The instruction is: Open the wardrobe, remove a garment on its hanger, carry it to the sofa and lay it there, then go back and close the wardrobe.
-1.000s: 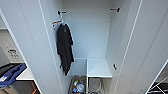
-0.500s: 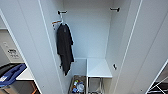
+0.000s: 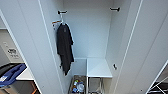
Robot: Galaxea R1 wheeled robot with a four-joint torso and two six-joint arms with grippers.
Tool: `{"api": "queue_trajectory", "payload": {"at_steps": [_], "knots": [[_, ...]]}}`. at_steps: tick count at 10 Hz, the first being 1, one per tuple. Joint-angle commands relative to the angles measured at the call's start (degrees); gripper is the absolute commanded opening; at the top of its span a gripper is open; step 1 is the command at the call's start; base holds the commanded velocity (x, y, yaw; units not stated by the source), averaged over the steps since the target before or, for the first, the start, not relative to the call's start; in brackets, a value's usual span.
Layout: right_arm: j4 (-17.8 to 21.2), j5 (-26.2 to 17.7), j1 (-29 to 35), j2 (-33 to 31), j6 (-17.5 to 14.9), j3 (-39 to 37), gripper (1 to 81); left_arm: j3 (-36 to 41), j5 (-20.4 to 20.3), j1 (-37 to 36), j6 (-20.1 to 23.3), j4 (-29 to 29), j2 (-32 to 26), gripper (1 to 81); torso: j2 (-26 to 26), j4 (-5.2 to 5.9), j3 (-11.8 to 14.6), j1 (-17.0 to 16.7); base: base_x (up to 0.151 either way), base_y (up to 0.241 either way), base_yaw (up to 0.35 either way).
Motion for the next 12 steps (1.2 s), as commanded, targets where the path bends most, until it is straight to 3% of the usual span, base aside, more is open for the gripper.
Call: {"api": "queue_trajectory", "payload": {"at_steps": [1,5,8,9,10,12], "knots": [[6.1,-1.7,9.2,-8.3,0.2,0.6,81.1,6.9,-4.0,-8.0,-7.5,1.3,-12.5,81.1,0.0,0.00,0.0,0.0,0.000,0.000,0.000],[15.8,-3.4,17.9,-15.5,0.3,-0.2,81.1,7.8,-3.7,-17.7,-18.3,1.2,-24.5,81.1,0.0,0.00,0.0,0.0,0.000,0.000,0.000],[23.2,-11.8,26.9,-18.0,0.5,-2.3,81.1,6.4,-3.1,-27.8,-29.5,1.2,-29.8,81.1,0.1,0.00,0.0,0.0,0.000,0.000,0.000],[26.6,-16.7,31.3,-18.8,0.5,-2.1,81.1,6.5,-1.3,-32.2,-32.9,1.5,-30.0,81.1,0.1,0.00,-0.1,0.0,0.000,0.000,0.000],[29.0,-20.3,34.9,-19.0,0.4,-2.0,81.1,6.9,1.8,-36.7,-33.5,1.3,-29.6,81.1,0.1,0.00,-0.1,0.0,0.000,0.000,0.000],[32.2,-26.0,40.9,-17.9,0.4,-3.2,81.1,7.7,12.9,-46.7,-33.6,1.3,-26.2,81.1,0.1,0.00,-0.1,0.0,0.000,0.000,0.000]]}}
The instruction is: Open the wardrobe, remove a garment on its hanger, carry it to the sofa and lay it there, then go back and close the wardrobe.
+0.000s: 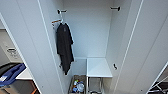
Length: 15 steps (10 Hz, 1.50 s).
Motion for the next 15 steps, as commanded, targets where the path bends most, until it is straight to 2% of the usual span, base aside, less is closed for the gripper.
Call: {"api": "queue_trajectory", "payload": {"at_steps": [1,3,4,5,7,10,12,14,15], "knots": [[7.2,-13.5,13.4,-2.8,0.1,-4.2,81.1,-0.7,17.0,-18.9,-4.6,0.5,-0.6,81.1,0.0,0.00,0.0,0.0,0.000,0.000,0.000],[8.6,-18.0,14.9,-0.1,0.0,-6.7,81.1,-0.6,22.6,-23.6,-4.6,-0.1,4.9,81.1,0.0,0.00,0.0,0.0,0.000,0.000,0.000],[8.9,-18.3,14.5,2.1,-0.2,-5.8,81.1,-0.3,23.3,-24.0,-4.6,-1.8,9.7,81.1,0.0,0.00,0.0,0.0,0.000,0.000,0.000],[8.9,-18.3,13.5,3.8,-0.7,-4.1,81.1,0.7,24.5,-23.8,-4.6,-2.3,14.6,81.1,0.1,0.00,0.0,0.1,0.000,0.000,0.000],[8.9,-18.2,11.9,5.3,-0.7,4.9,81.1,1.3,25.1,-22.3,-4.5,-2.2,21.7,81.1,0.1,0.00,-0.1,0.1,0.000,0.000,0.000],[8.9,-15.7,9.3,5.6,-2.8,18.3,81.1,4.0,24.6,-20.5,-4.5,-2.1,25.8,81.1,0.1,0.00,-0.1,0.2,0.000,0.000,0.000],[8.2,-9.9,7.8,8.1,-3.3,28.1,81.1,5.0,24.6,-19.5,-4.2,-1.6,30.5,81.1,0.2,0.02,-0.1,0.2,0.000,0.000,0.000],[7.8,-6.4,6.6,14.9,-4.6,30.7,81.1,4.2,24.6,-17.7,-4.0,-1.5,34.1,81.1,0.2,0.00,-0.2,0.2,0.000,0.000,0.000],[7.6,-5.6,5.6,18.2,-5.4,29.1,81.1,4.0,24.5,-16.0,-3.8,-1.5,34.3,81.1,0.2,0.00,-0.2,0.2,0.000,0.000,0.000]]}}
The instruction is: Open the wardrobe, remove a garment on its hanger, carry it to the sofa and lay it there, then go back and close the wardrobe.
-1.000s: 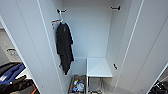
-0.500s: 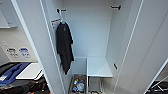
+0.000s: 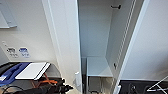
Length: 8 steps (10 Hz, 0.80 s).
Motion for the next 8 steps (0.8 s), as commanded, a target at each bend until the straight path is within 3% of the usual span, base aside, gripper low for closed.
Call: {"api": "queue_trajectory", "payload": {"at_steps": [1,3,5,8], "knots": [[-1.2,-4.7,0.5,9.6,-5.1,1.7,81.1,0.4,1.7,-1.7,0.6,0.6,0.1,81.1,0.0,0.00,0.0,0.0,0.000,0.000,0.000],[-1.4,-4.7,-4.0,14.9,-8.9,-7.3,81.1,0.0,0.3,6.2,0.9,7.2,1.0,81.1,0.0,0.00,0.0,0.0,0.000,0.000,0.000],[-1.5,-5.6,-9.6,18.5,-12.3,-17.6,81.1,-2.0,-3.7,14.5,1.0,12.9,2.1,81.1,0.0,0.00,0.0,0.0,0.000,0.000,0.000],[-1.6,-5.6,-19.1,22.3,-19.3,-30.4,81.1,-6.0,-4.3,24.1,1.0,22.6,4.2,81.1,0.0,0.00,0.0,0.0,0.000,0.000,0.000]]}}
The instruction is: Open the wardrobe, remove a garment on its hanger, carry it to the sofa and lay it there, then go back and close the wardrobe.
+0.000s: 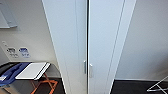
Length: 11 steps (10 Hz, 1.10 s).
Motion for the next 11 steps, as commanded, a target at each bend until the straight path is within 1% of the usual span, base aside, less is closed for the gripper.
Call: {"api": "queue_trajectory", "payload": {"at_steps": [1,2,3,4,5,6,7,8,9,11], "knots": [[-0.5,-3.3,-8.3,10.7,-11.6,-21.0,81.1,-5.4,-4.3,4.8,0.7,11.7,2.2,81.1,0.0,0.00,0.0,0.0,0.000,0.000,0.000],[-1.5,-3.3,-10.8,13.7,-14.3,-27.8,81.1,-8.6,-8.4,8.6,0.7,14.2,3.1,81.1,0.0,0.00,0.0,0.0,0.000,0.000,0.000],[-3.2,-3.6,-13.0,17.5,-16.3,-35.5,81.1,-13.3,-12.5,12.4,0.6,17.0,4.9,81.1,0.0,0.00,0.0,0.0,0.000,0.000,0.000],[-4.6,-3.7,-15.1,20.0,-16.9,-40.3,81.1,-18.2,-14.4,15.7,0.6,17.7,7.0,81.1,0.0,0.00,0.0,0.0,0.000,0.000,0.000],[-6.3,-3.6,-17.6,22.1,-17.0,-43.5,81.1,-23.6,-16.4,18.4,0.7,18.0,9.4,81.1,0.0,0.00,0.0,0.0,0.000,0.000,0.000],[-9.5,-2.6,-20.2,24.7,-16.9,-46.3,81.1,-30.4,-19.4,20.7,0.7,18.3,12.7,81.1,0.0,0.00,0.0,0.0,0.000,0.000,0.000],[-11.1,-2.2,-22.4,26.3,-17.0,-48.9,81.1,-35.6,-21.2,22.4,0.7,18.8,15.3,81.1,0.0,0.00,0.0,0.0,0.000,0.000,0.000],[-11.9,-2.0,-24.1,27.8,-17.1,-52.0,81.1,-41.3,-22.3,24.2,0.7,19.1,18.4,81.1,0.0,0.00,0.0,-0.1,0.000,0.000,0.000],[-12.0,-1.6,-25.6,28.7,-17.1,-54.1,81.1,-45.8,-22.5,25.4,0.7,19.2,21.3,81.1,0.0,0.00,0.1,-0.1,0.000,0.000,0.000],[-13.1,0.2,-28.1,29.4,-17.1,-53.6,81.1,-49.4,-21.7,26.9,0.7,18.9,25.1,81.1,-0.1,0.00,0.1,-0.1,0.000,0.000,0.000]]}}
